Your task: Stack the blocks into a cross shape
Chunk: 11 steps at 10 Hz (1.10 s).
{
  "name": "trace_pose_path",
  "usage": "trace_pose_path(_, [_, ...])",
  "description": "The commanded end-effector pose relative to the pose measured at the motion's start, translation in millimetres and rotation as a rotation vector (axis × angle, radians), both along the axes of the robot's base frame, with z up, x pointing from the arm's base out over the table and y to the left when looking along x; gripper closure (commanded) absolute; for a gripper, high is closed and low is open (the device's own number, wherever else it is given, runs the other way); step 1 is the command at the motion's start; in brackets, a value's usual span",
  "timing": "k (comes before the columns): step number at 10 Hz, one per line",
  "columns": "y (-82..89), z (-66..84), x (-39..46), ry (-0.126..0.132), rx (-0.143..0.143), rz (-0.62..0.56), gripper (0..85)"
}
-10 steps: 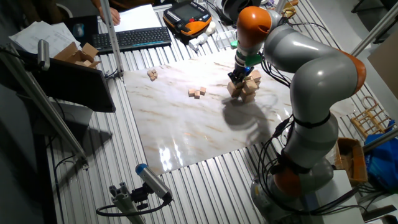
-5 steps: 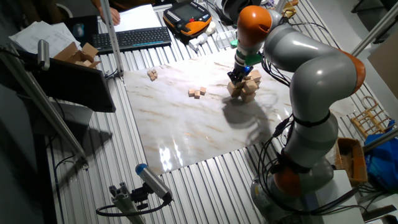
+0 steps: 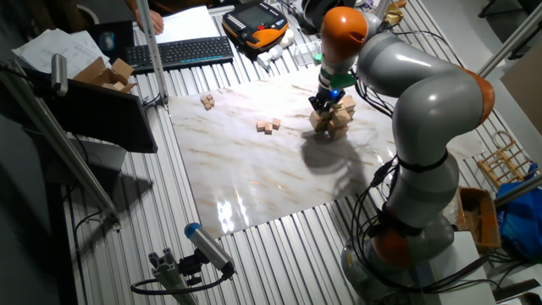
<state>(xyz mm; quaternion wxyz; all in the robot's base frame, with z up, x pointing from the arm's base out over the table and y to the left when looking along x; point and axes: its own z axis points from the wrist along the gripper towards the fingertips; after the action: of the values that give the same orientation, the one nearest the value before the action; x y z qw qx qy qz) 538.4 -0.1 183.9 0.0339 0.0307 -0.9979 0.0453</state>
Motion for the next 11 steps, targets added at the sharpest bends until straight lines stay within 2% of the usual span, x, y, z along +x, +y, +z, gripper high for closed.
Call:
trace_pose_path(1, [-9.3, 2.4, -0.4, -0.003, 0.003, 0.01, 85.0])
trace_pose_path(3, [-38.6, 8.1, -1.1, -0.007, 0.009, 0.067, 85.0])
trace_pose_path(5, [-61.1, 18.1, -1.8, -0.012, -0.016, 0.122, 85.0])
trace_pose_path(6, [-74.3, 21.1, 0.8, -0.011, -0.001, 0.14, 85.0])
trace_pose_path(9, [-88.0, 11.1, 3.9, -0.036, 0.0, 0.13, 85.0])
trace_pose_path(11, [-89.0, 1.5, 4.3, -0.035, 0.02, 0.123, 85.0])
